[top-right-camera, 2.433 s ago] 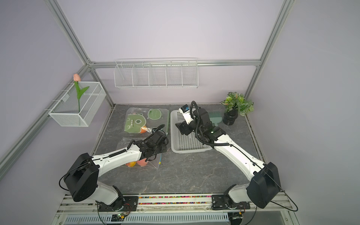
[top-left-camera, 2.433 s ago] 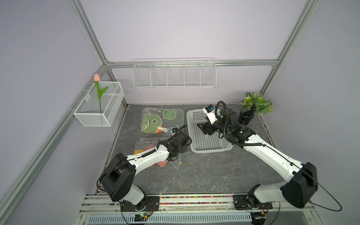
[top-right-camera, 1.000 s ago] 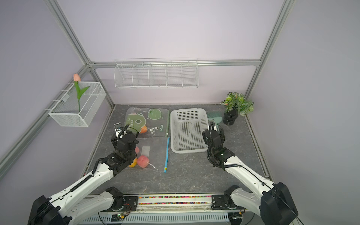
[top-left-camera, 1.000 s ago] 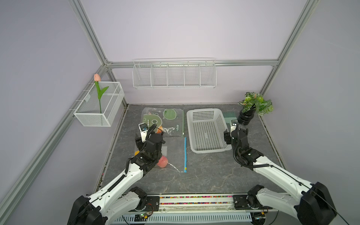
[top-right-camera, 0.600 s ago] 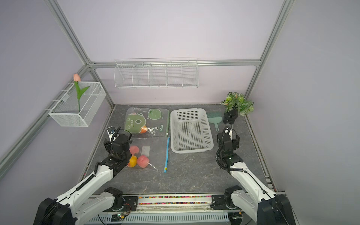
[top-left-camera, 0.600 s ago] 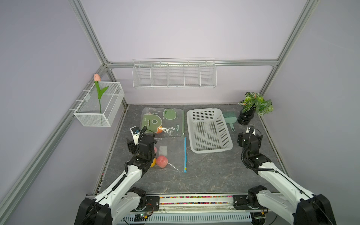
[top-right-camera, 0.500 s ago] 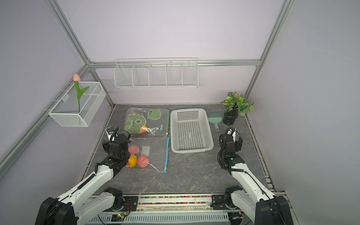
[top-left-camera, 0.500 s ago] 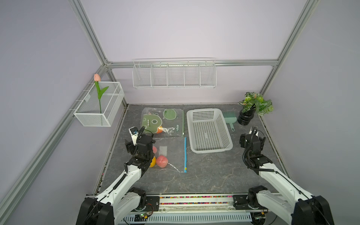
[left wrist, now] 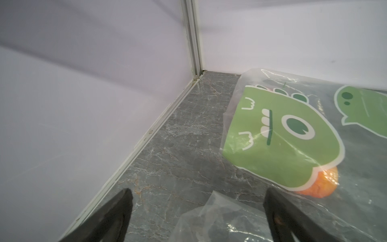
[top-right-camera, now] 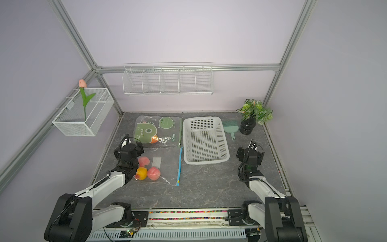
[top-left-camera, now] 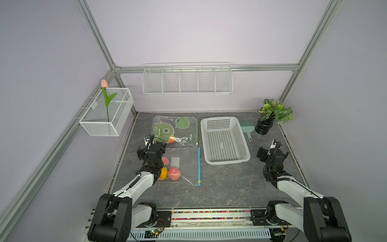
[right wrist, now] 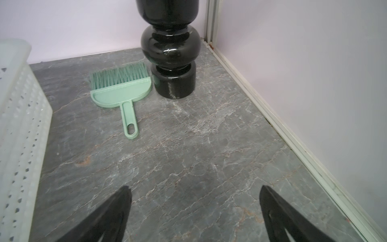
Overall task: Place the peach in a zip-top bag and seal the zipper
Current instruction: Reset both arms
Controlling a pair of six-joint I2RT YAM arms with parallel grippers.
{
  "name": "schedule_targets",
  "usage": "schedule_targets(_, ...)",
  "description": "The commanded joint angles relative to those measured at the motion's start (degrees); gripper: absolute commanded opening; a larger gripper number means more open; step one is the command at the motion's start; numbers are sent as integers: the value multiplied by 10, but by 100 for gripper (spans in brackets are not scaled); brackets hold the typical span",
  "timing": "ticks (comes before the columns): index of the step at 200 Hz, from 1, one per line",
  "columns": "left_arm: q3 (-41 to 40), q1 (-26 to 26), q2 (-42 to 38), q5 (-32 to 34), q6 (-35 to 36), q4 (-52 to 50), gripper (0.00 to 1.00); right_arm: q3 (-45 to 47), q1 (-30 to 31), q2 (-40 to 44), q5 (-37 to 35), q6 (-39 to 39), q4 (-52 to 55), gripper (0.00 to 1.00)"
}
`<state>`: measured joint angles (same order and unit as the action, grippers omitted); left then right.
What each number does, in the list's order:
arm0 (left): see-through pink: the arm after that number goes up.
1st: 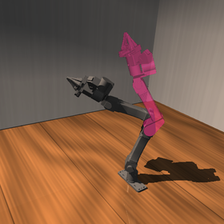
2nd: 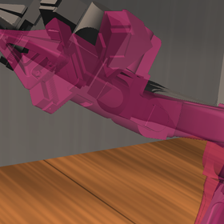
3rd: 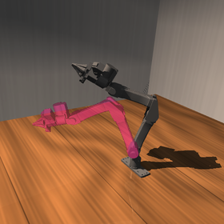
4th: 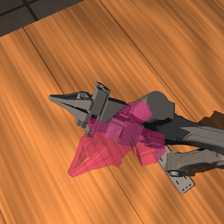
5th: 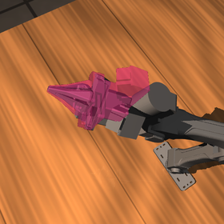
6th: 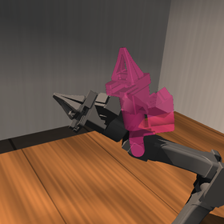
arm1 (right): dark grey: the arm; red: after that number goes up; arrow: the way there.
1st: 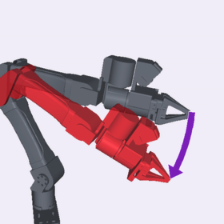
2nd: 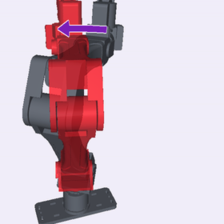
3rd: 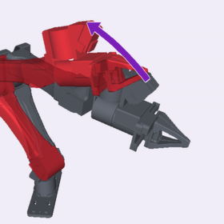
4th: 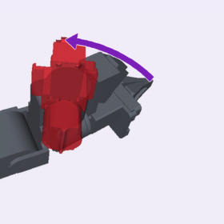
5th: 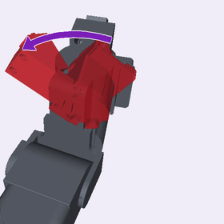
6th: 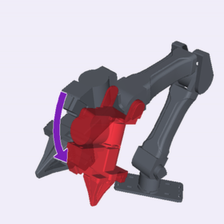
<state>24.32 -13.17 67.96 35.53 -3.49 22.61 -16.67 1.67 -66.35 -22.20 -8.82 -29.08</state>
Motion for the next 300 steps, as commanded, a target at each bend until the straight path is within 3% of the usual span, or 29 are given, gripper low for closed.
schedule_targets(1,-39,7,10,-81,37,117,100,32,-8,-30,79,21,-161,100)
schedule_targets(27,-70,8,37,-126,64,210,100,24,-11,-50,116,57,-178,98)
schedule_targets(64,-74,12,88,-162,95,278,100,49,-18,-103,134,88,-301,97)
schedule_targets(129,-67,38,140,-192,78,303,100,49,-30,-223,134,73,-411,96)
schedule_targets(166,-52,55,188,-210,69,322,100,14,-34,-213,131,66,-329,91)
schedule_targets(187,-26,65,185,-218,57,268,100,-13,-34,-209,146,71,-274,89)
schedule_targets(218,4,91,189,-231,27,214,100,-21,-33,-210,149,72,-262,89)
schedule_targets(300,4,93,188,-233,25,214,100,-45,-24,-214,170,93,-221,89)
